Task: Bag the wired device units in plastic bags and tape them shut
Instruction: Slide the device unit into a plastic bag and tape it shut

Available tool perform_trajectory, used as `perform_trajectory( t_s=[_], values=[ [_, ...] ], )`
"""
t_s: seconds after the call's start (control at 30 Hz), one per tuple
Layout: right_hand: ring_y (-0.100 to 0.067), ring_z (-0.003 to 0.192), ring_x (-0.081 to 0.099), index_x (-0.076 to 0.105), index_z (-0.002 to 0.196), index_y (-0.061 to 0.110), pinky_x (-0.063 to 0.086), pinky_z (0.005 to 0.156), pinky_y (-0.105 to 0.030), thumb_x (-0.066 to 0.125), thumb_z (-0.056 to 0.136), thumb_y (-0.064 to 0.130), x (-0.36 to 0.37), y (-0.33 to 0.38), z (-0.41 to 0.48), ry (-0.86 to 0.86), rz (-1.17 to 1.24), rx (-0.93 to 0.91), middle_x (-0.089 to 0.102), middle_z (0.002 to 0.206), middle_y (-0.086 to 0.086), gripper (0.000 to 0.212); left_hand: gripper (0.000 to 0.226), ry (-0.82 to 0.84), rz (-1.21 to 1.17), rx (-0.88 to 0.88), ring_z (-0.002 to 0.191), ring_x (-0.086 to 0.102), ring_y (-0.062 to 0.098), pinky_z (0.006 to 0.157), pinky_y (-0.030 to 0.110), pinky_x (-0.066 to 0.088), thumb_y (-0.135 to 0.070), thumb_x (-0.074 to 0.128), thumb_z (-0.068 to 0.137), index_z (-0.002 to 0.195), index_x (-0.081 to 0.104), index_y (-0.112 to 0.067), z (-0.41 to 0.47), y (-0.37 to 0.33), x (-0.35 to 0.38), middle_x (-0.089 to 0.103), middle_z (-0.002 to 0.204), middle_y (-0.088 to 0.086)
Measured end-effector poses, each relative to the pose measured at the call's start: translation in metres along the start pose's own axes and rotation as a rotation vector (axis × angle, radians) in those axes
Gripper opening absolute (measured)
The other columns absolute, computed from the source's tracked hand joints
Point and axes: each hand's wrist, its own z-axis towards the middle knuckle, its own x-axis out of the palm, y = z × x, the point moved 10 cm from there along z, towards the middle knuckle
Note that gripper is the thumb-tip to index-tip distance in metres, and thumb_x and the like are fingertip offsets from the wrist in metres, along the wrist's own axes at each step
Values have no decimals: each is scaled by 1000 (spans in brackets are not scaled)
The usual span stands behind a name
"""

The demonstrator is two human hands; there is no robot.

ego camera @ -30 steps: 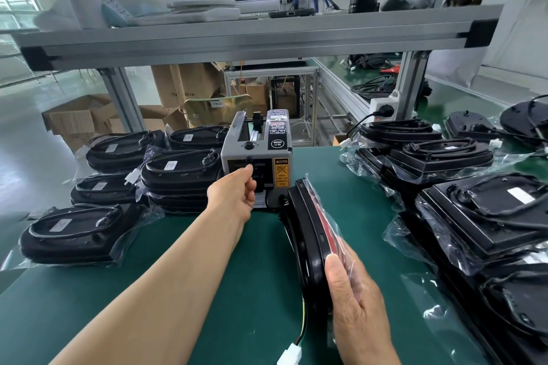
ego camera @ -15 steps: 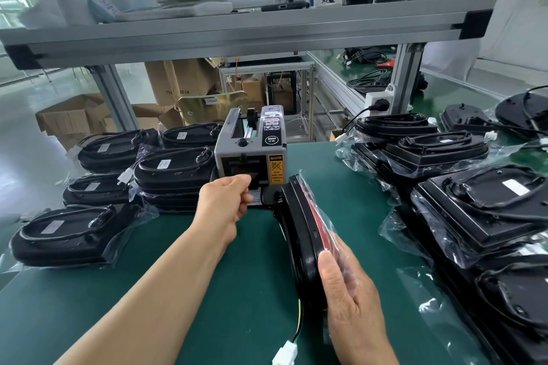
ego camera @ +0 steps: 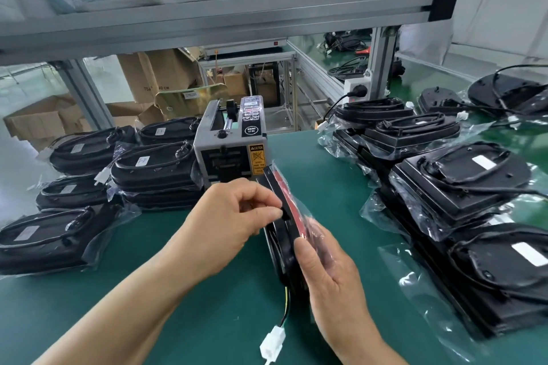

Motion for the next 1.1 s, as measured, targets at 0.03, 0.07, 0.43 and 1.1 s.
perform_trajectory(
  t_s=[0.03,0.07,0.43,1.1],
  values=[
    [0,123,58,59,133,36,44,97,-12,58,89,54,0,0,0,-1,4,1,67,127,19,48,12,-33,41,44,64,54,6,61,20,45,-25,77,85,83,74,-37,-1,-3,-1,64,74,-8],
    [0,122,59,59,133,36,44,97,-13,59,88,54,-1,-1,0,-3,4,4,67,127,19,49,11,-60,61,84,65,53,5,62,18,45,-29,78,84,83,73,-38,-2,-5,-2,64,77,-9],
    [-7,137,45,49,131,46,39,109,-21,68,80,50,-11,12,-5,-138,-119,-145,51,142,21,55,24,-142,-121,85,60,54,4,61,19,46,-52,78,70,76,72,-30,-12,7,0,68,70,-5],
    [-21,117,58,61,92,32,48,91,-25,61,89,26,-8,42,-13,-211,-192,-360,56,122,10,7,20,118,-409,-259,55,49,9,54,15,43,-34,82,59,66,73,-17,-23,30,23,59,61,-1]
  ],
)
